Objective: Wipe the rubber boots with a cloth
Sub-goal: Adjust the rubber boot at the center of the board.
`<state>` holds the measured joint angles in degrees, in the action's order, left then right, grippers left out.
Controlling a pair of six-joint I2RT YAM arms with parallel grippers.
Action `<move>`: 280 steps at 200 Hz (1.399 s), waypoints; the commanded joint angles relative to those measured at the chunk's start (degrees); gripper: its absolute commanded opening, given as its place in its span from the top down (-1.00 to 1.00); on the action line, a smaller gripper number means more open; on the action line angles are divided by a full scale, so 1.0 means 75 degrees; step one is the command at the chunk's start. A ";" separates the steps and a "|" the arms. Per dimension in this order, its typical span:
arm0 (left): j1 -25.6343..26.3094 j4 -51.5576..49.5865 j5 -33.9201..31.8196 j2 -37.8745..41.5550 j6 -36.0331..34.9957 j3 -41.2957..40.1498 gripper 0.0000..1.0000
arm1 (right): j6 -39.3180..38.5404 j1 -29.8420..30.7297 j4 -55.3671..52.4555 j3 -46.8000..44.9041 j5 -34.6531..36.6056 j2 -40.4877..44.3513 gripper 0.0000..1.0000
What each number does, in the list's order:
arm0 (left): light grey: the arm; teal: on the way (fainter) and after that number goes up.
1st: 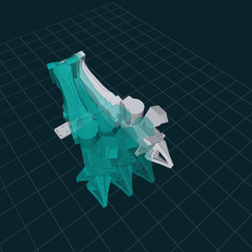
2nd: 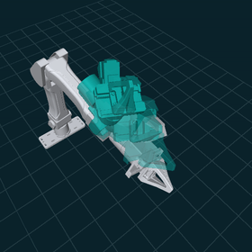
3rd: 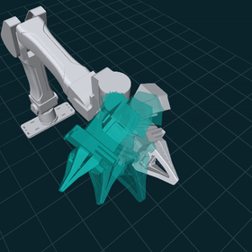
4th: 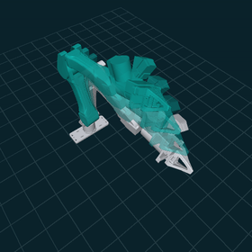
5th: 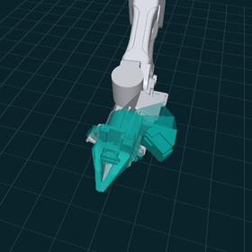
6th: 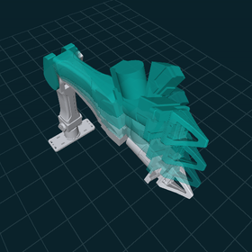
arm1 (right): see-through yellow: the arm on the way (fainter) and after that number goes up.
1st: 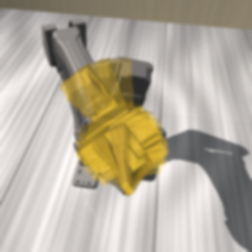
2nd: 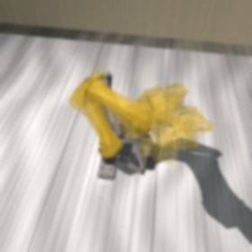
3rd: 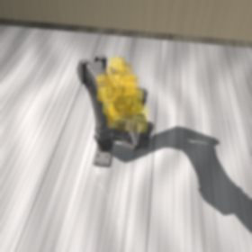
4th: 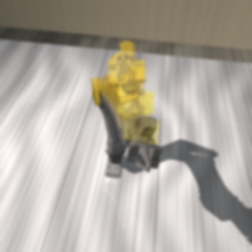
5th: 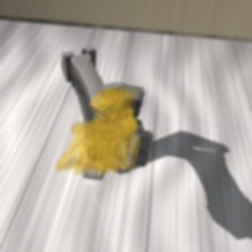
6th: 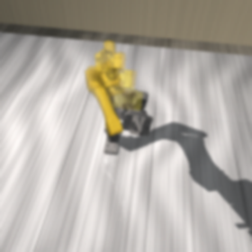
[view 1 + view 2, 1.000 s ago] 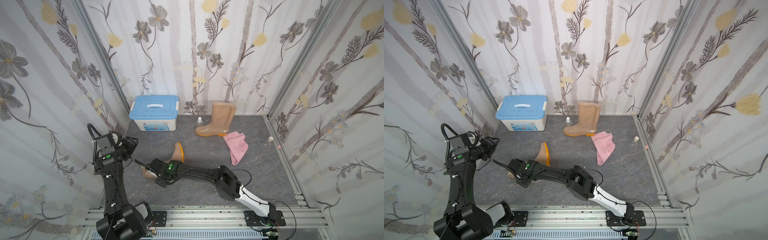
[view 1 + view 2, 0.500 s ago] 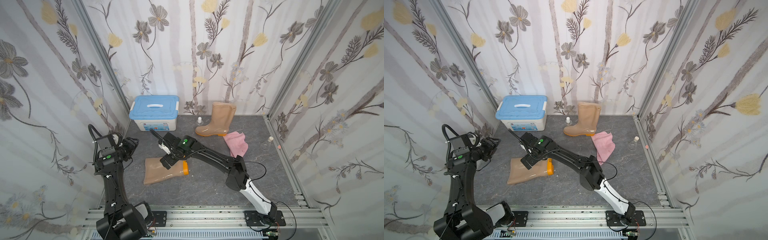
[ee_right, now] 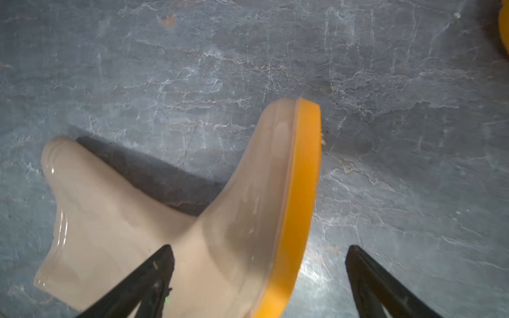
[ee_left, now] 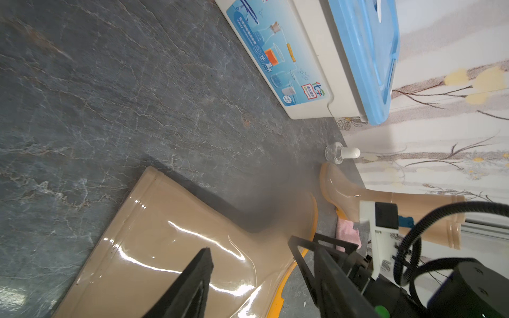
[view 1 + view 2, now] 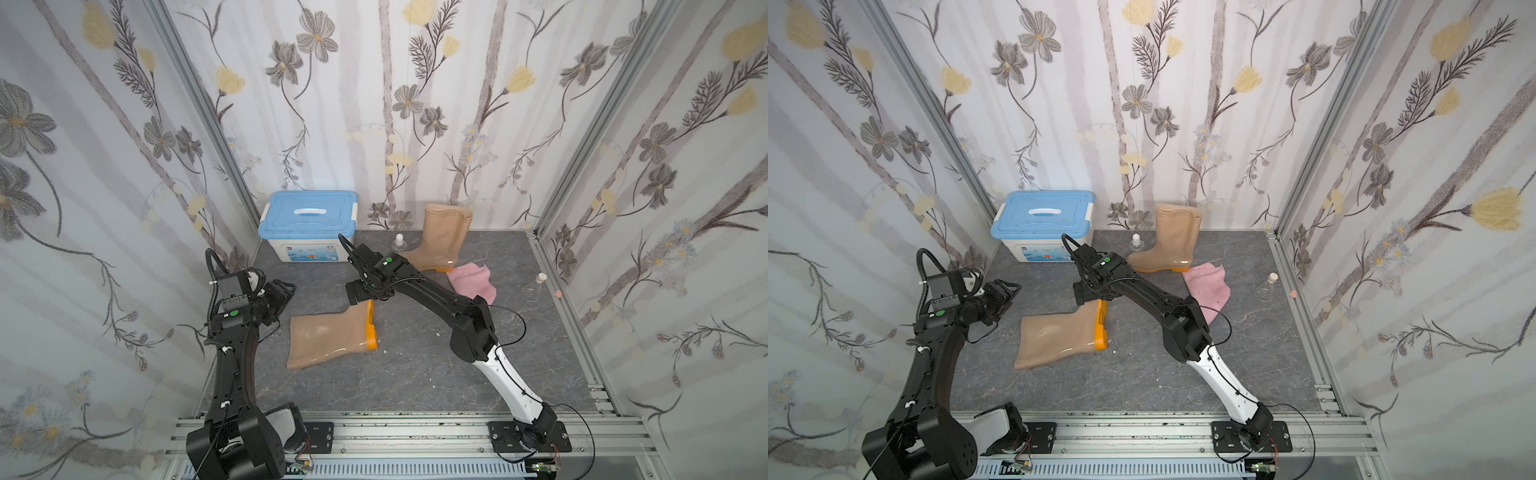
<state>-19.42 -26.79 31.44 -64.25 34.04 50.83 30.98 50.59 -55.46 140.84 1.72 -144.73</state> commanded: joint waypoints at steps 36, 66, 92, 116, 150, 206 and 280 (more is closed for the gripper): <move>0.0093 0.0165 -0.0199 -0.0047 -0.0191 -0.0027 -0.23 | 0.0797 -0.0121 0.0406 0.0031 -0.0506 -0.0701 -0.05; 0.0158 0.0147 -0.0094 -0.0070 -0.0217 -0.0124 -0.23 | 0.0105 -0.0175 0.0129 -0.0860 0.0037 0.0069 0.31; 0.0496 0.0213 -0.0078 -0.0156 -0.0203 -0.0215 -0.23 | -0.0652 -0.0425 -0.0019 -0.2016 0.0099 0.1085 0.48; 0.1023 0.0506 0.0011 -0.0310 -0.0192 -0.0267 -0.23 | -0.1660 -0.0976 -0.0916 -0.2271 0.0200 0.1451 0.47; 0.1757 0.0944 -0.0044 -0.0477 -0.0093 -0.0392 -0.23 | -0.2221 -0.1689 -0.1057 -0.3438 0.0545 0.2306 0.49; 0.3492 0.2179 0.0336 -0.1166 -0.0178 -0.1057 -0.25 | -0.2166 -0.2339 -0.0141 -0.5042 0.0335 0.2894 0.49; 0.3827 0.5463 0.0959 -0.2901 -0.0114 -0.1585 -0.21 | -0.2765 -0.2568 0.0208 -0.5143 -0.0752 0.2645 0.49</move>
<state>8.67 3.16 37.26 -82.70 34.68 38.30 12.95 31.35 -55.16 102.32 1.17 -124.14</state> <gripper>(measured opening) 0.603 0.256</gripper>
